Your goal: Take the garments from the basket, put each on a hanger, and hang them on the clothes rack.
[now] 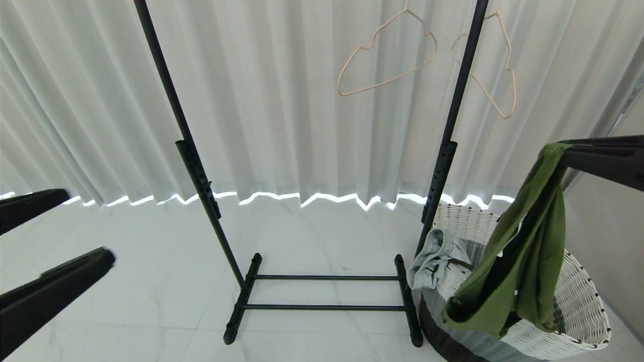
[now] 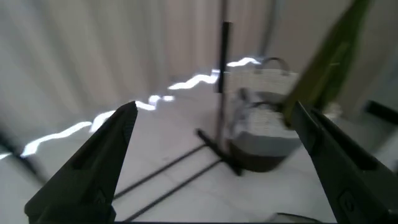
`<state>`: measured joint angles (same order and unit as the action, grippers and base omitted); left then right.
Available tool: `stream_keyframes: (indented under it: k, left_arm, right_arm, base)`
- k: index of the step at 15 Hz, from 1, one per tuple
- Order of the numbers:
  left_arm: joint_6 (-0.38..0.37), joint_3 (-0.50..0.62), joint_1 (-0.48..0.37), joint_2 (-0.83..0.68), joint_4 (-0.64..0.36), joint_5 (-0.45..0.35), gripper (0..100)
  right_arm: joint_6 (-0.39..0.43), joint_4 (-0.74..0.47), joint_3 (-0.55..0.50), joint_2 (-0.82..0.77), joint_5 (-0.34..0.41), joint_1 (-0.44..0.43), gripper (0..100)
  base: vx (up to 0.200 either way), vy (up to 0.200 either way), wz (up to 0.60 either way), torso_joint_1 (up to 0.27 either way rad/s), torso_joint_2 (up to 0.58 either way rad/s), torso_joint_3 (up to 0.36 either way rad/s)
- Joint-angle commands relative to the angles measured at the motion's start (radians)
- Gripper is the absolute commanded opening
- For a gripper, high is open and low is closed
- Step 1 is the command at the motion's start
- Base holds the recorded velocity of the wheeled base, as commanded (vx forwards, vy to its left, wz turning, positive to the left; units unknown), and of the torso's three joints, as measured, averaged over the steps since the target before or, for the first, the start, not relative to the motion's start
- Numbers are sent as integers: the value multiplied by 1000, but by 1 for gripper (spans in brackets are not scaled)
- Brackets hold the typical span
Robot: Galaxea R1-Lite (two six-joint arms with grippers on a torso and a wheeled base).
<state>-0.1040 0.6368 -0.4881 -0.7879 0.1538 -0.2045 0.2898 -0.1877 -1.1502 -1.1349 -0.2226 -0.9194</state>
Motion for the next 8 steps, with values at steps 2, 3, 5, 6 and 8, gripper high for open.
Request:
stream_keyframes:
  k: [2,3,5,6,8]
  left_arm:
    - [164,130,-284,-393,58,-7,100]
    - [196,135,-342,-456,78,2,100]
    - [225,136,-406,-527,104,25,100]
    - [233,146,-468,-594,105,31,100]
    - [233,149,-512,-683,105,31,100]
  right_arm:
    - [-20,16,-3,-57,0,-75,0]
    - [-31,16,-2,-66,0,-104,0]
    - [-43,17,-9,-83,0,-118,0]
    - [-47,20,-9,-92,0,-131,0]
    - [-61,20,-6,-98,0,-164,0]
  base:
    - [0,0,0,0,0,0]
    - [0,0,0,0,0,0]
    - [0,0,0,0,0,0]
    - [0,0,0,0,0,0]
    - [0,0,0,0,0,0]
